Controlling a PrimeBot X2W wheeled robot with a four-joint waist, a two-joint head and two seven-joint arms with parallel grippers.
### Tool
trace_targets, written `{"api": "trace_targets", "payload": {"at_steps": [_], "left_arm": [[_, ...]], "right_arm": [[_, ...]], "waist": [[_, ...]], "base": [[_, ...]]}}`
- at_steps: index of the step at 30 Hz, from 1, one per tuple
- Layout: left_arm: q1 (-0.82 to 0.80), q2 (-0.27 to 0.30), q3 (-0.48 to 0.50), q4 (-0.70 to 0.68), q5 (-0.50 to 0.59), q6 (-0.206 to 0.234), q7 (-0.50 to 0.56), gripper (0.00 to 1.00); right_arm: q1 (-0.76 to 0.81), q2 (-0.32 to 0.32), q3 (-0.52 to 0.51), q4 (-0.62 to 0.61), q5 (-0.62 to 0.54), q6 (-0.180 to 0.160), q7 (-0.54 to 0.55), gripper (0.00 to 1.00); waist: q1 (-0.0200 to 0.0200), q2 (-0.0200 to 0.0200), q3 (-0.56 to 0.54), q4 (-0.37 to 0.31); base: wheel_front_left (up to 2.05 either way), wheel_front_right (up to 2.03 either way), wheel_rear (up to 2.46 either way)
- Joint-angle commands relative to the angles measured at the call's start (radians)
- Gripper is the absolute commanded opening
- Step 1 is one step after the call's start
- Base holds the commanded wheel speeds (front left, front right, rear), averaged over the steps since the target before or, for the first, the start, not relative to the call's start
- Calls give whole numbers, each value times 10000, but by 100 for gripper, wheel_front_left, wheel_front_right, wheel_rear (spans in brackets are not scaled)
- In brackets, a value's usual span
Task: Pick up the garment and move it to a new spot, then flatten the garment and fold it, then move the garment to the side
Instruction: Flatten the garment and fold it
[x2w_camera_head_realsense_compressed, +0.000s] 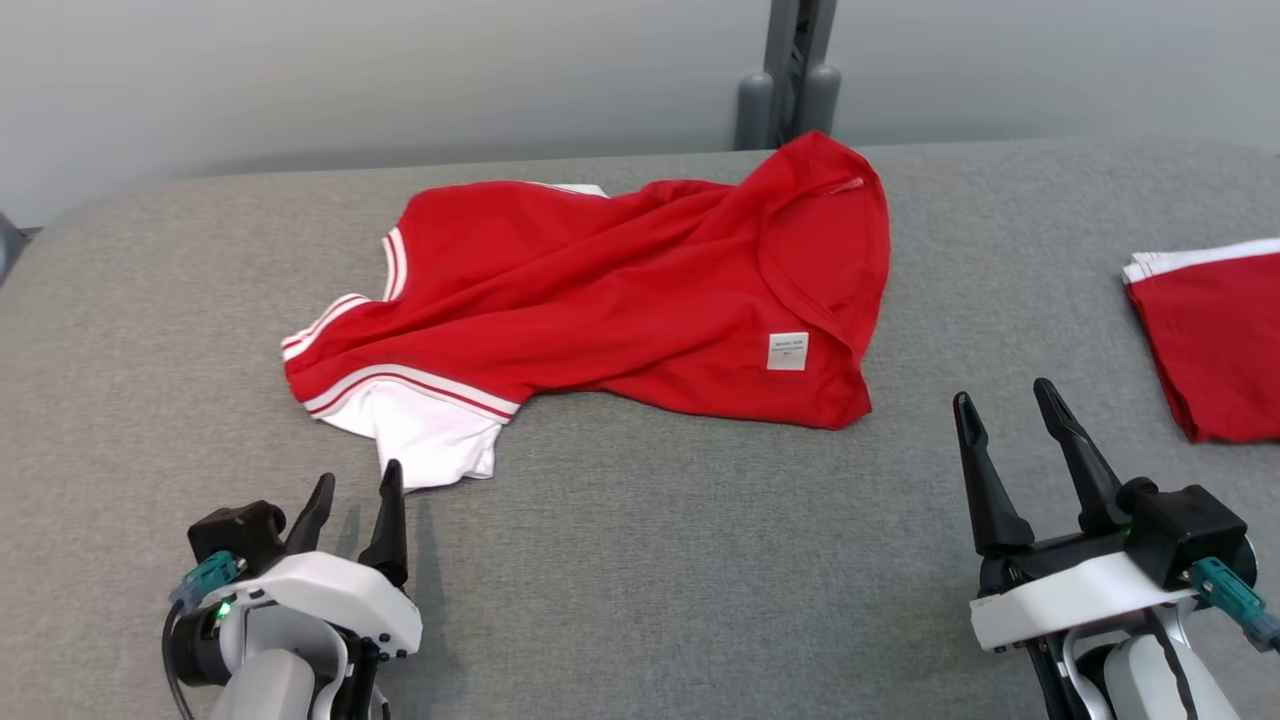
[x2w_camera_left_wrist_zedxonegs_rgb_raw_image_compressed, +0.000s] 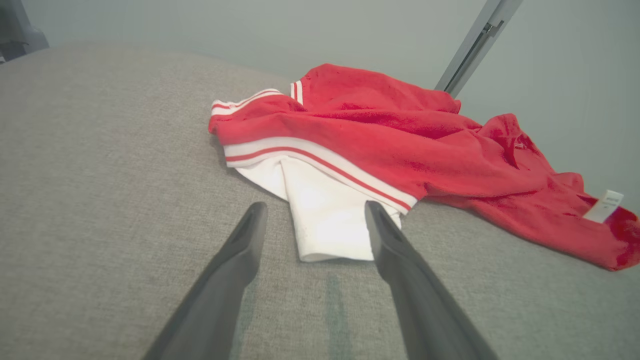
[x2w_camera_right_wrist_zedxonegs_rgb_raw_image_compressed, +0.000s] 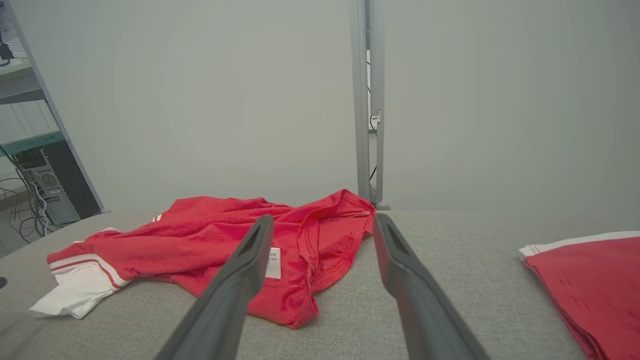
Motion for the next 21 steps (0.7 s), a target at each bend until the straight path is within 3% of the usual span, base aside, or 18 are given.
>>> {"api": "trace_targets", "payload": {"at_steps": [1,14,15,17,21], "left_arm": [[-229,51,-35,129,-23,-58,86,100],[-1241,24,-40,2084,-401,-249,453,100],[-1296,6,-29,2174,-482,-355,387,96],[-1362,-44,-18,2317,-637,-560,228,0],[-1477,86,-9,2444,-656,-730,-185,0]], "right_arm": [[-101,-35,-12,-22,0,-5,-45,100],[-263,91,-177,-126,-110,-5,-45,100],[-257,98,-195,-116,-119,-5,-45,100],[-225,108,-203,-42,-107,-5,-45,100],[-203,133,-269,-2,-18,-5,-45,100]], "waist": [[0,0,160,-166],[0,0,640,-615],[0,0,632,-601],[0,0,532,-570],[0,0,313,-435]], "base": [[0,0,0],[0,0,0],[0,0,0],[0,0,0],[0,0,0]]}}
